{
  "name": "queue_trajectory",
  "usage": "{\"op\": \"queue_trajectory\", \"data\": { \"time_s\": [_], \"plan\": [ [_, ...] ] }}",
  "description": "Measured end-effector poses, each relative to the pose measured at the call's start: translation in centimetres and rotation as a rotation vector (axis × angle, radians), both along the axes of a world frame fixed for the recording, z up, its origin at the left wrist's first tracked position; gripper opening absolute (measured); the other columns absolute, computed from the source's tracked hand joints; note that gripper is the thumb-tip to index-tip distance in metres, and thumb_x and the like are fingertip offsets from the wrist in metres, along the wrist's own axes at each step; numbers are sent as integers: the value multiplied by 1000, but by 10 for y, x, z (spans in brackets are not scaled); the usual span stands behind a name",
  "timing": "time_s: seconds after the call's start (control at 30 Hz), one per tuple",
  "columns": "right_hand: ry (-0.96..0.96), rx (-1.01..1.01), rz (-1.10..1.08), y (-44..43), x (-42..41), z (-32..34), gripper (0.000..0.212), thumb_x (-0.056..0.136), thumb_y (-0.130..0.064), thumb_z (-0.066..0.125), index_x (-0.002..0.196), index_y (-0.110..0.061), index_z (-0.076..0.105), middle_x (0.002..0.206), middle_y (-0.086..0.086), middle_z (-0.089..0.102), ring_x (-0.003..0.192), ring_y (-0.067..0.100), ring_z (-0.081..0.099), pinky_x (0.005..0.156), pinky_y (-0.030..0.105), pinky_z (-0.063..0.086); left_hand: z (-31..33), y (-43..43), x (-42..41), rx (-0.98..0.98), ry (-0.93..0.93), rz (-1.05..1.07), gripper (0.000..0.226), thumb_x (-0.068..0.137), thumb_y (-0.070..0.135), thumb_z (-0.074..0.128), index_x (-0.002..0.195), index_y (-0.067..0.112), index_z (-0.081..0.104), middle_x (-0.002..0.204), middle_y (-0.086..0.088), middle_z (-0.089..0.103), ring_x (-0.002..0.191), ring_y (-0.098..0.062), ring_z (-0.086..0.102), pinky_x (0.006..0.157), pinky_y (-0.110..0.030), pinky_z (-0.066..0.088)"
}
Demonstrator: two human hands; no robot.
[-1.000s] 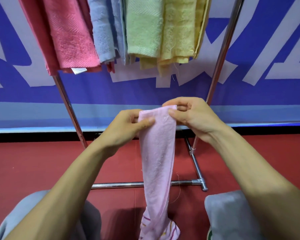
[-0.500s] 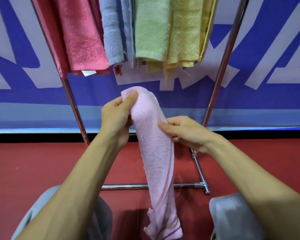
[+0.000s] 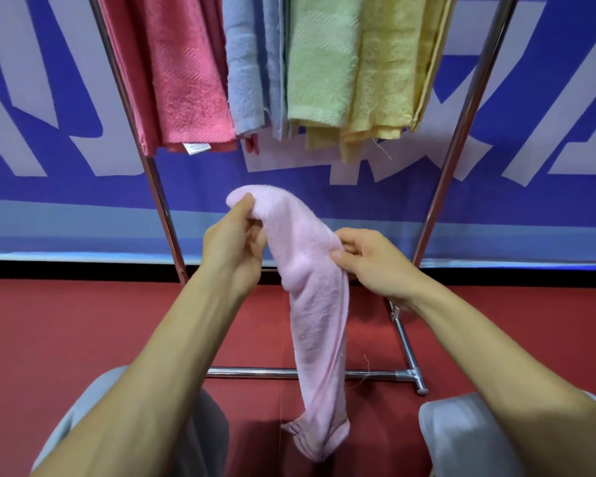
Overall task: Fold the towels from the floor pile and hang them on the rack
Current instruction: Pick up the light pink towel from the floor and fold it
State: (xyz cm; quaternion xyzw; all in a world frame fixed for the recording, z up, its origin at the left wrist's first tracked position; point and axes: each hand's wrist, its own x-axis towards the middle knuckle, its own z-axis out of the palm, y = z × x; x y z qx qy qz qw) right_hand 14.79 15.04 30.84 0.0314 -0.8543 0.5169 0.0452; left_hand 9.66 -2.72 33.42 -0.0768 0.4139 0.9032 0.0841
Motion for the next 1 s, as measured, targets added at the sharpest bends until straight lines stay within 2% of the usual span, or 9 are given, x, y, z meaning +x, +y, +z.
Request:
{"op": "queue_trajectory", "data": {
  "time_s": [0.1,0.17,0.2,0.27,0.33,0.53,0.7,0.8,1.0],
  "plan": [
    [131,-45,-85,3,0,8,20,93,1,45,100,-5,64,98,19,70,84,14,58,78,31,46,-6,7,3,-172,103,-167,20,95,27,56,102,11,64,86,4,72,72,-6,68,65,-21,54],
    [184,-104,-144,5,-2,12,21,93,1,45,100,-5,63,98,21,69,83,14,59,78,31,46,-12,15,7,-301,121,-290,31,93,40,55,103,13,64,72,7,66,64,-10,62,60,-22,50],
    [192,-144,-165,6,-3,13,21,93,1,45,101,-6,64,94,17,71,83,12,61,76,28,48,-16,19,8,-378,129,-357,39,91,47,55,105,12,65,73,6,65,71,-17,61,67,-26,50],
    [190,-224,-190,7,-4,16,21,95,1,46,104,-8,63,87,6,71,74,5,64,66,19,50,-23,25,12,-511,154,-485,48,89,50,55,108,8,68,92,0,72,90,-25,65,83,-33,50],
    [193,-275,-228,9,-6,19,20,94,2,48,104,-7,63,86,5,69,71,7,64,64,21,52,-27,29,17,-576,163,-562,42,89,42,59,111,7,69,107,-7,73,99,-23,67,92,-36,48],
    [124,-463,-332,22,-7,25,20,93,0,52,106,-8,65,96,9,71,83,16,67,77,30,55,-35,36,22,-712,350,-407,21,87,20,67,98,3,71,95,-12,72,78,-15,63,73,-28,50],
    [-54,-635,-356,29,-6,19,19,94,-11,56,104,-1,68,98,13,72,89,24,68,87,38,55,-24,42,25,-652,469,-273,17,90,20,63,95,6,71,86,-4,75,73,-10,67,62,-22,52],
    [-134,-689,-382,29,-7,13,32,93,-27,60,109,-1,68,106,15,72,100,30,68,93,43,53,-18,43,25,-625,476,-249,18,91,23,62,96,8,72,88,-4,74,74,-10,68,59,-21,50],
    [-318,-676,-130,15,-7,0,62,93,-63,33,122,-18,63,114,6,71,108,21,66,98,40,49,-7,36,18,-623,426,-179,26,89,24,64,91,-2,68,84,-10,69,73,-16,62,64,-28,48]
  ]
}}
